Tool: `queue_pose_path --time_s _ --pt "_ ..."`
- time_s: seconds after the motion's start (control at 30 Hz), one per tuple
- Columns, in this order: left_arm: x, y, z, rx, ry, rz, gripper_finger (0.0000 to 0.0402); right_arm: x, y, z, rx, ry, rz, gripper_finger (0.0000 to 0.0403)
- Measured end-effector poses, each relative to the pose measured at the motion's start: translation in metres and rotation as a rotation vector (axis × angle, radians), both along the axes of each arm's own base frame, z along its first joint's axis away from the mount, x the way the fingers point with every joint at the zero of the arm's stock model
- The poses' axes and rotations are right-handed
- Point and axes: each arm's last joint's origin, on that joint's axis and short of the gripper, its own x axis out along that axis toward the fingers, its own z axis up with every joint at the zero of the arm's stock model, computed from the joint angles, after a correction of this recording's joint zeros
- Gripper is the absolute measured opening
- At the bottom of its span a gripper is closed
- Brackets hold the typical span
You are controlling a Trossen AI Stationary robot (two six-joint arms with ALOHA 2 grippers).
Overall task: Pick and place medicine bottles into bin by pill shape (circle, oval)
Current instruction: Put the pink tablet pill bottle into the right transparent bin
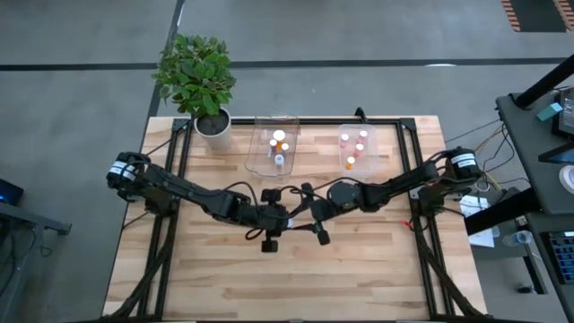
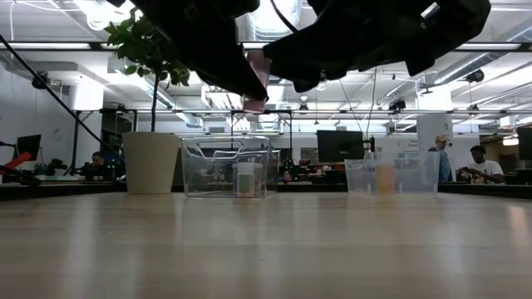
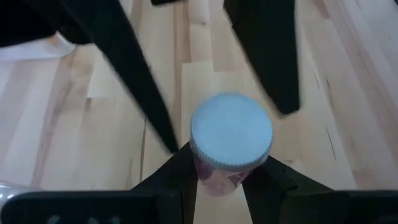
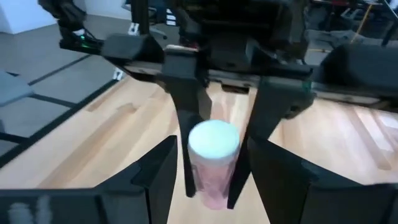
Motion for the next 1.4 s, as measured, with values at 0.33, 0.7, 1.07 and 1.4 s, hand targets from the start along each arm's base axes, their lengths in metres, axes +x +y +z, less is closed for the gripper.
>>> queue_pose_path --time_s 0.33,0.7,1.07,1.4 --pt "0.002 0.0 0.002 0.009 -0.028 -0.009 0.0086 0.001 -0.001 0.0 -0.02 -0.019 -0.023 0.0183" --pt "0.002 0.0 0.002 0.013 -0.031 -0.008 0.0086 0.001 -0.001 0.0 -0.022 -0.017 -0.023 0.0111" --pt "0.001 0.0 0.003 0.013 -0.025 -0.009 0.0141 0.001 -0.001 0.0 -0.004 -0.012 -0.03 0.0114" --pt "-0.022 0.005 0.014 0.035 0.09 -0.013 0.0195 -0.001 -0.006 0.009 0.07 -0.013 -0.058 0.0112"
